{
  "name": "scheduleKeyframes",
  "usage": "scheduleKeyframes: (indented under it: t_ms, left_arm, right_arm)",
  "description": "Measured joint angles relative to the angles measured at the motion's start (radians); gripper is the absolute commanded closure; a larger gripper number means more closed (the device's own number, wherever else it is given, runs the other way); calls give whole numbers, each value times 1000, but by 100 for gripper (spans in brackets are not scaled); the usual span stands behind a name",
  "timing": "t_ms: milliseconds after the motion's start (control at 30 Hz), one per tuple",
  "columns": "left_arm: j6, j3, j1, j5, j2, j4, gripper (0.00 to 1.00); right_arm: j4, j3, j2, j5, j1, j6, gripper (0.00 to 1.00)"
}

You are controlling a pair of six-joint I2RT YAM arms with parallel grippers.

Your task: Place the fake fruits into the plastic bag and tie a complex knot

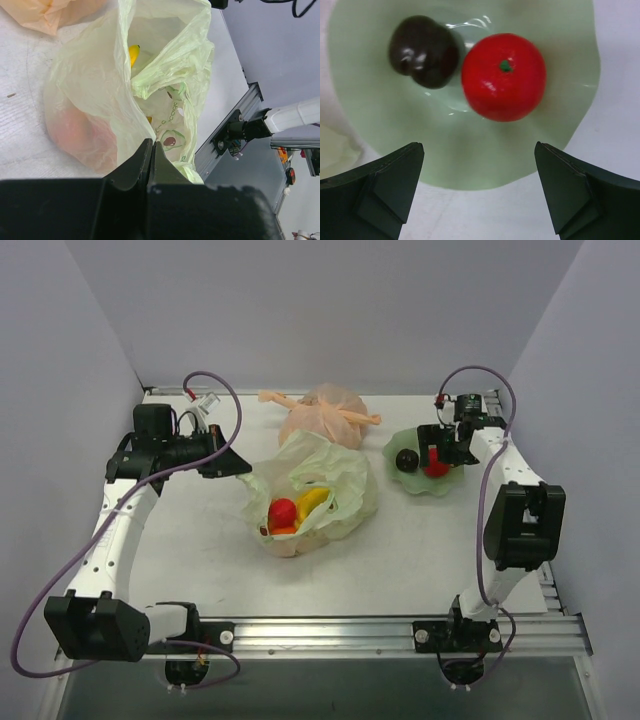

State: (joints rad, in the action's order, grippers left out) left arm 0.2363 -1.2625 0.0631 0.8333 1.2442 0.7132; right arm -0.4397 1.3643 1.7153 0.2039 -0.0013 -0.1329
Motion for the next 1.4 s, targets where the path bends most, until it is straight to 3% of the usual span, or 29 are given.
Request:
scheduleKeyframes:
  t_ms: [200,633,933,1100,1267,1400]
  left_arm:
    - [-14,0,-1,-15,0,1,100]
    - [-52,14,-14,-41,0,12,100]
    - [-65,28,-19,-47,0,17,100]
    - [-66,28,-19,-45,3,18,100]
    - [-66,28,-19,-41,5,18,100]
    - [-65,28,-19,-34,5,17,100]
  right_arm:
    - [-1,86,156,-44,-46,-3,0]
    - [34,164,311,-58,-50,-43,5]
    - [39,164,329,-35,-50,-58,44]
    - [-11,164,238,23,-58,-60,49]
    - [-50,204,6,215,-64,-39,52]
    - [-17,269,-147,336,50,6,53]
